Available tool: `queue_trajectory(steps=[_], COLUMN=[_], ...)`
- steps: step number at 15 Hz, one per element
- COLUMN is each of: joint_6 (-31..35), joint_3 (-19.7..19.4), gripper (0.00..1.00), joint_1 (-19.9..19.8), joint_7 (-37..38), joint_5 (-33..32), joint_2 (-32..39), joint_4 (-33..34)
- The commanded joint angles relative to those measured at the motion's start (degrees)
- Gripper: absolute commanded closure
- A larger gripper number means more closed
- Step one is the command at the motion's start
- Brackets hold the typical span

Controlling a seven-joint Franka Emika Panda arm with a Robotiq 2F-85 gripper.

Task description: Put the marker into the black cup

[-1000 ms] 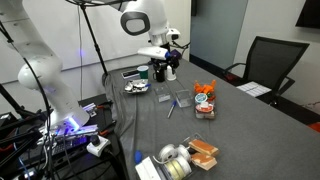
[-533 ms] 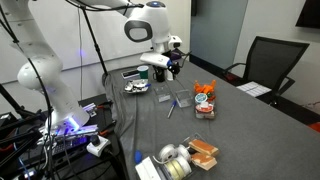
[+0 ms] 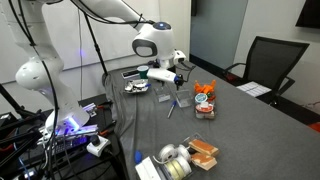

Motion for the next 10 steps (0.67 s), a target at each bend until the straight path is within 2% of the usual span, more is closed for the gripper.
queue_trajectory(steps=[1, 5, 10], joint_6=[3.28, 4.46, 10.81], joint_3=[3.88, 6.67, 8.60], gripper=[0.00, 0.00, 0.00], joint_1=[-3.28, -4.20, -4.89], joint_7=[-3.53, -1.20, 1.25], joint_5=[2.58, 1.58, -0.31], joint_2=[4.61, 8.48, 12.66], joint_4=[1.38, 2.35, 3.19])
